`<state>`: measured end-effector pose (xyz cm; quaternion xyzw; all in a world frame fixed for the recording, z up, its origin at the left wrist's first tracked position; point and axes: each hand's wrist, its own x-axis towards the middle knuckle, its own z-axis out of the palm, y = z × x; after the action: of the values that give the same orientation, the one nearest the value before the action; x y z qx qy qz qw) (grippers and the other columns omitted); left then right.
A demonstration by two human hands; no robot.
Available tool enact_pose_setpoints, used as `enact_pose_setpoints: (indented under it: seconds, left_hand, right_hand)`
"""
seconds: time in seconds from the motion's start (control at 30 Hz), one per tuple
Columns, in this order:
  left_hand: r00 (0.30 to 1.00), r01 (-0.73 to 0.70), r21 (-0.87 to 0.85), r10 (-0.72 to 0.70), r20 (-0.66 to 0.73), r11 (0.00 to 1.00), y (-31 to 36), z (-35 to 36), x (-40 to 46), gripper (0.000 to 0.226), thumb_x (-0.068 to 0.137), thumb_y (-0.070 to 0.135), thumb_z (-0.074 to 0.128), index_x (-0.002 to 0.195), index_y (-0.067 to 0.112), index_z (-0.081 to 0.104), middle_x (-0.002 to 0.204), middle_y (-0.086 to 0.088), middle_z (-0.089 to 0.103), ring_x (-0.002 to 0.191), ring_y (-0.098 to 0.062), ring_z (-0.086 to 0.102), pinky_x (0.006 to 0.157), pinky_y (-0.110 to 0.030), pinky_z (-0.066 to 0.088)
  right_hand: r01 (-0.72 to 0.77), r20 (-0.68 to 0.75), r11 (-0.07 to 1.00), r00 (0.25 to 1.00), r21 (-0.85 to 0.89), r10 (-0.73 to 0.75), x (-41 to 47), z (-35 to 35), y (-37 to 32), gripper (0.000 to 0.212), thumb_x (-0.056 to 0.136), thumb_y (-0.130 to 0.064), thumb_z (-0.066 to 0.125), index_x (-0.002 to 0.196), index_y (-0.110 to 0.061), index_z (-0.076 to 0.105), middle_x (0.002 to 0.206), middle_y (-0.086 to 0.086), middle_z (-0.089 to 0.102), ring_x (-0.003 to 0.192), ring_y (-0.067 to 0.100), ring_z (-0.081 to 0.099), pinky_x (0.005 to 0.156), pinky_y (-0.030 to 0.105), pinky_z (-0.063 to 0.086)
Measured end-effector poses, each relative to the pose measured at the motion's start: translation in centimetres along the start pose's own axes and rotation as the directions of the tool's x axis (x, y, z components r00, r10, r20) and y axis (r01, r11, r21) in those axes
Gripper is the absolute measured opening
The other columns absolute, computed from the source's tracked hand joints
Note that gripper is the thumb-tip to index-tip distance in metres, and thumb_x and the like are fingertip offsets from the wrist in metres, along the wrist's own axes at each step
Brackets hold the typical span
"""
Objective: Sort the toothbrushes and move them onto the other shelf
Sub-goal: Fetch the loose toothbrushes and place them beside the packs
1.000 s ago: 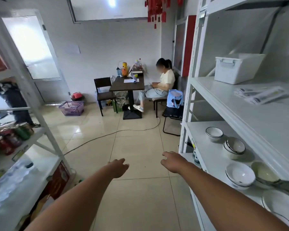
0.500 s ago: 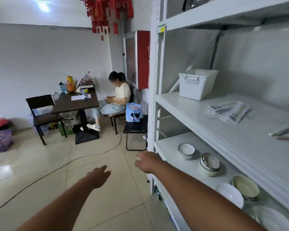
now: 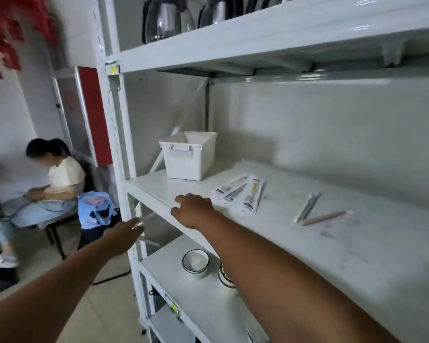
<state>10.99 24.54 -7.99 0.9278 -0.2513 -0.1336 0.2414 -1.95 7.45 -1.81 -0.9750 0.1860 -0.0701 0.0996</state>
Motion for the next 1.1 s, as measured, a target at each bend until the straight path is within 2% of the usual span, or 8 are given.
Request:
enact_pose_setpoints:
  seconds: [0.17, 0.3, 0.4, 0.6, 0.7, 0.77, 0.87, 1.1]
  left_hand:
    - [0.979, -0.184, 0.105, 0.192, -0.071, 0.977, 10.2, 1.4, 2.6, 0.053, 0.099, 0.040, 0.038, 0.148, 0.021, 0.031, 0.150, -0.018, 0.038, 0.139, -0.033, 0.036, 0.116, -0.038, 0.025]
    - [0.942, -0.324, 0.162, 0.333, -0.036, 0.932, 18.0, 3.3, 5.1, 0.055, 0.097, 0.050, 0.036, 0.147, 0.028, 0.032, 0.151, -0.012, 0.039, 0.139, -0.033, 0.035, 0.114, -0.041, 0.028]
    - [0.866, -0.497, 0.154, 0.500, 0.021, 0.854, 22.9, 5.7, 5.7, 0.056, 0.096, 0.048, 0.037, 0.146, 0.024, 0.034, 0.151, -0.009, 0.039, 0.140, -0.033, 0.033, 0.115, -0.045, 0.029]
    - [0.709, -0.702, 0.044, 0.691, 0.142, 0.711, 31.4, 10.2, 2.4, 0.048, 0.098, 0.041, 0.035, 0.142, 0.022, 0.041, 0.147, -0.009, 0.043, 0.135, -0.032, 0.038, 0.111, -0.044, 0.030]
    - [0.700, -0.707, 0.007, 0.697, 0.156, 0.707, 33.4, 12.7, 1.3, 0.044, 0.100, 0.034, 0.026, 0.142, 0.028, 0.037, 0.142, -0.008, 0.046, 0.131, -0.034, 0.038, 0.107, -0.045, 0.033]
    - [0.733, -0.670, 0.010, 0.658, 0.171, 0.743, 34.6, 13.8, 1.0, 0.046, 0.097, 0.039, 0.028, 0.134, 0.018, 0.046, 0.130, -0.012, 0.050, 0.123, -0.037, 0.043, 0.099, -0.044, 0.038]
    - [0.730, -0.671, 0.016, 0.656, 0.194, 0.742, 35.6, 15.4, 1.1, 0.057, 0.093, 0.054, 0.033, 0.117, 0.010, 0.058, 0.118, -0.013, 0.054, 0.119, -0.034, 0.049, 0.092, -0.041, 0.040]
    - [0.773, -0.628, 0.079, 0.610, 0.172, 0.774, 36.3, 16.9, 1.3, 0.064, 0.082, 0.065, 0.049, 0.107, 0.008, 0.060, 0.115, -0.011, 0.058, 0.115, -0.030, 0.051, 0.092, -0.039, 0.045]
  right_hand:
    - [-0.192, -0.088, 0.981, 0.977, 0.023, 0.194, -0.7, -3.3, 7.2, 0.047, 0.094, -0.041, 0.038, 0.134, -0.019, 0.050, 0.137, 0.011, 0.051, 0.128, 0.033, 0.046, 0.104, 0.044, 0.030]
    - [-0.406, -0.174, 0.913, 0.898, 0.022, 0.404, -3.5, -5.9, 14.0, 0.044, 0.092, -0.038, 0.042, 0.131, -0.019, 0.052, 0.137, 0.009, 0.051, 0.129, 0.030, 0.044, 0.103, 0.045, 0.028]
    - [-0.587, -0.208, 0.809, 0.788, 0.033, 0.580, -6.5, -7.3, 18.1, 0.046, 0.092, -0.038, 0.041, 0.134, -0.021, 0.050, 0.137, 0.008, 0.050, 0.129, 0.030, 0.044, 0.105, 0.044, 0.028]
    - [-0.829, -0.261, 0.526, 0.474, 0.190, 0.841, -11.4, -7.3, 22.4, 0.043, 0.090, -0.037, 0.045, 0.125, -0.016, 0.054, 0.130, 0.009, 0.052, 0.126, 0.030, 0.045, 0.102, 0.040, 0.033]
    - [-0.856, -0.214, 0.408, 0.355, 0.317, 0.910, -12.1, -6.6, 23.1, 0.041, 0.087, -0.038, 0.048, 0.119, -0.013, 0.055, 0.125, 0.010, 0.056, 0.120, 0.030, 0.049, 0.096, 0.038, 0.036]
    - [-0.858, -0.208, 0.371, 0.314, 0.355, 0.926, -11.9, -6.1, 23.4, 0.042, 0.085, -0.040, 0.050, 0.116, -0.013, 0.057, 0.122, 0.010, 0.060, 0.117, 0.030, 0.053, 0.092, 0.036, 0.038]
    - [-0.876, -0.279, 0.366, 0.283, 0.315, 0.918, -11.3, -5.2, 23.6, 0.051, 0.087, -0.052, 0.052, 0.117, -0.011, 0.059, 0.121, 0.010, 0.062, 0.116, 0.029, 0.056, 0.092, 0.035, 0.041]
    - [-0.905, -0.271, 0.345, 0.277, 0.249, 0.922, -10.1, -4.6, 24.6, 0.056, 0.082, -0.060, 0.055, 0.111, -0.013, 0.063, 0.116, 0.008, 0.061, 0.114, 0.027, 0.054, 0.095, 0.036, 0.038]
